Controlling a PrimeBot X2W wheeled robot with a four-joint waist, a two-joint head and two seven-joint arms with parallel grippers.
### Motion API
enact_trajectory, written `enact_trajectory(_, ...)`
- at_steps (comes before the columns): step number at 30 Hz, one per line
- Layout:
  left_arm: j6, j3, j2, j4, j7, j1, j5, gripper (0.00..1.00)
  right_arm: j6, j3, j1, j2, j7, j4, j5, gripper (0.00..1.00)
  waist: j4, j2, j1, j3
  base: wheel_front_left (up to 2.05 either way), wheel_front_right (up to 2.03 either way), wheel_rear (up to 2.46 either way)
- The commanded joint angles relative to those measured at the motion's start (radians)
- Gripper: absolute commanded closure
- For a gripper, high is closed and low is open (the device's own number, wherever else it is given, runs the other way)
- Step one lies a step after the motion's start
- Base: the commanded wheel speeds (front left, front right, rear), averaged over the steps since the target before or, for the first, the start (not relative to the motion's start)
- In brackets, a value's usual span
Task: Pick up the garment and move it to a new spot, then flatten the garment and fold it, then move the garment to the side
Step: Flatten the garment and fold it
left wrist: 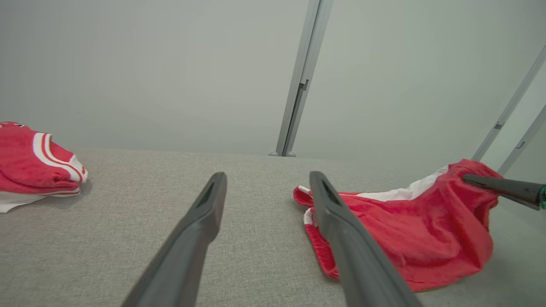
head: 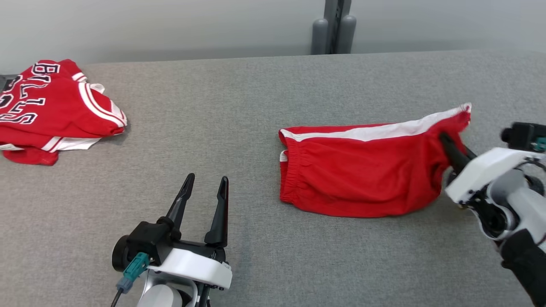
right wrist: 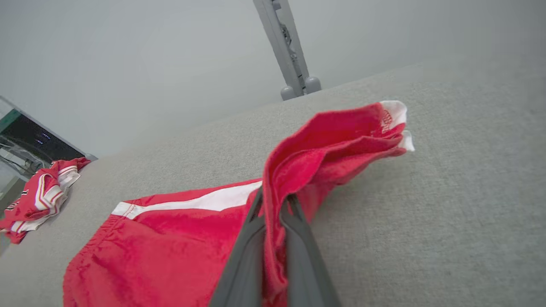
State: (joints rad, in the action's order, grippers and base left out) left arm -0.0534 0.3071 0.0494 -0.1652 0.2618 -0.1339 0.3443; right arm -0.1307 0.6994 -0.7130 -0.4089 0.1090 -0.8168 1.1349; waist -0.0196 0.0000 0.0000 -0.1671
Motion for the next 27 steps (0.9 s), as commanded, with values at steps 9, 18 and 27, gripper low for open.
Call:
enact_trajectory(9, -0.012, 0.015, 0.003, 0.018, 0.005, 0.011, 0.026, 0.0, 0.0, 0.069, -0.019, 0.061, -0.055, 0.146, -0.085, 1.0, -0.067, 0.0, 0.0, 0.023, 0.0, 0.0, 0.0)
enact_trajectory(18, -0.024, 0.023, 0.003, 0.031, 0.005, 0.007, 0.045, 0.0, 0.0, 0.086, -0.015, 0.142, -0.11, 0.16, -0.144, 1.0, -0.101, 0.0, 0.0, 0.013, 0.0, 0.0, 0.0)
enact_trajectory(27, -0.035, 0.028, 0.003, 0.041, 0.005, -0.004, 0.059, 0.0, 0.0, 0.127, 0.008, 0.198, -0.194, 0.094, -0.238, 1.0, -0.123, 0.0, 0.0, 0.007, 0.0, 0.0, 0.0)
